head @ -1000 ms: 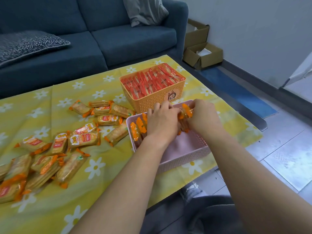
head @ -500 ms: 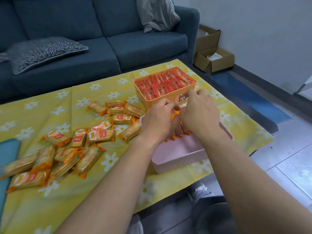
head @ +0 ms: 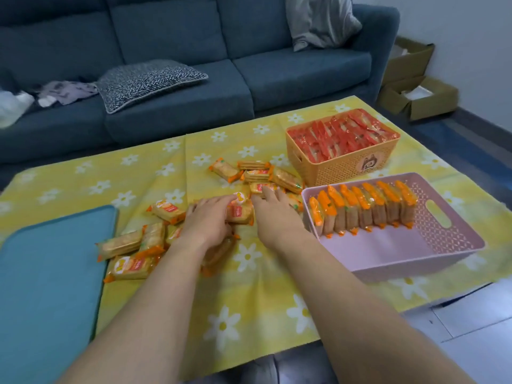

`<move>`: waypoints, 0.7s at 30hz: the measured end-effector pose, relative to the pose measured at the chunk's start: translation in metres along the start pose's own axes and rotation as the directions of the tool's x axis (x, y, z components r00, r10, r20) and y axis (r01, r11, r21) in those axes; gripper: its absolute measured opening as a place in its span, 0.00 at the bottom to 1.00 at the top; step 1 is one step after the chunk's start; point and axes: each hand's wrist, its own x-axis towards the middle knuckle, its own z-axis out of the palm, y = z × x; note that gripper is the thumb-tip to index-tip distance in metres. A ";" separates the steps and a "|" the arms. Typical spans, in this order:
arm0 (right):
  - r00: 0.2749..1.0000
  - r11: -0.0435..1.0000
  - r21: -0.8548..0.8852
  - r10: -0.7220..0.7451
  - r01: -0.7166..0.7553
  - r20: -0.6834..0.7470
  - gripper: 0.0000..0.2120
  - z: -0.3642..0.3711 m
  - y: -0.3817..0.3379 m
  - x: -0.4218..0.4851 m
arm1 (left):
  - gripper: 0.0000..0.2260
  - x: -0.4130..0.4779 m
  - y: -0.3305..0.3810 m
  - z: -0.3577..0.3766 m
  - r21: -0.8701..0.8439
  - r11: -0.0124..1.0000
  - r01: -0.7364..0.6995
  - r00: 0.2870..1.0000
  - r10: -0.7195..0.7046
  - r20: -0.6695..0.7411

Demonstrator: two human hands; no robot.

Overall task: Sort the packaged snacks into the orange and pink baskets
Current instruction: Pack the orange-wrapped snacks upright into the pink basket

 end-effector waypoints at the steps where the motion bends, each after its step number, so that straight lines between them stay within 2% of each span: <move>1: 1.000 0.999 -0.032 0.018 -0.018 -0.002 0.28 0.003 -0.003 0.005 | 0.34 0.003 -0.002 0.003 0.022 1.000 -0.008 1.000 0.008 0.006; 6: 0.991 0.974 -0.186 0.133 -0.127 0.021 0.21 0.013 -0.005 0.021 | 0.25 0.006 0.001 0.002 0.124 0.990 -0.064 0.997 0.070 -0.042; 8: 0.989 0.962 -0.231 0.140 -0.148 -0.052 0.17 0.009 -0.005 0.023 | 0.23 0.003 -0.002 -0.003 0.063 0.997 -0.045 0.994 0.051 -0.101; 10: 0.981 0.963 -0.228 0.104 -0.140 -0.163 0.15 0.002 -0.014 0.026 | 0.24 -0.003 -0.015 -0.018 -0.117 0.992 0.052 0.982 -0.072 -0.176; 12: 0.965 0.991 -0.034 0.121 -0.132 -0.234 0.18 -0.001 -0.032 0.026 | 0.26 -0.012 -0.033 -0.030 -0.283 0.944 0.171 0.957 -0.227 -0.180; 14: 0.963 0.929 0.319 0.239 -0.189 -0.127 0.22 -0.001 -0.049 0.022 | 0.27 -0.023 -0.047 -0.031 -0.319 0.907 0.275 0.946 -0.315 -0.079; 16: 0.961 0.822 0.511 0.275 -0.252 0.032 0.23 0.009 -0.063 0.013 | 0.27 -0.035 -0.055 -0.026 -0.307 0.894 0.327 0.943 -0.328 0.051; 19: 0.956 0.800 0.523 0.241 -0.294 0.169 0.26 0.027 -0.075 0.001 | 0.25 -0.047 -0.060 -0.021 -0.304 0.894 0.329 0.943 -0.297 0.149; 21: 0.937 0.766 0.541 0.270 -0.348 0.221 0.29 0.034 -0.082 -0.001 | 0.27 -0.050 -0.065 -0.024 -0.248 0.916 0.315 0.936 -0.256 0.242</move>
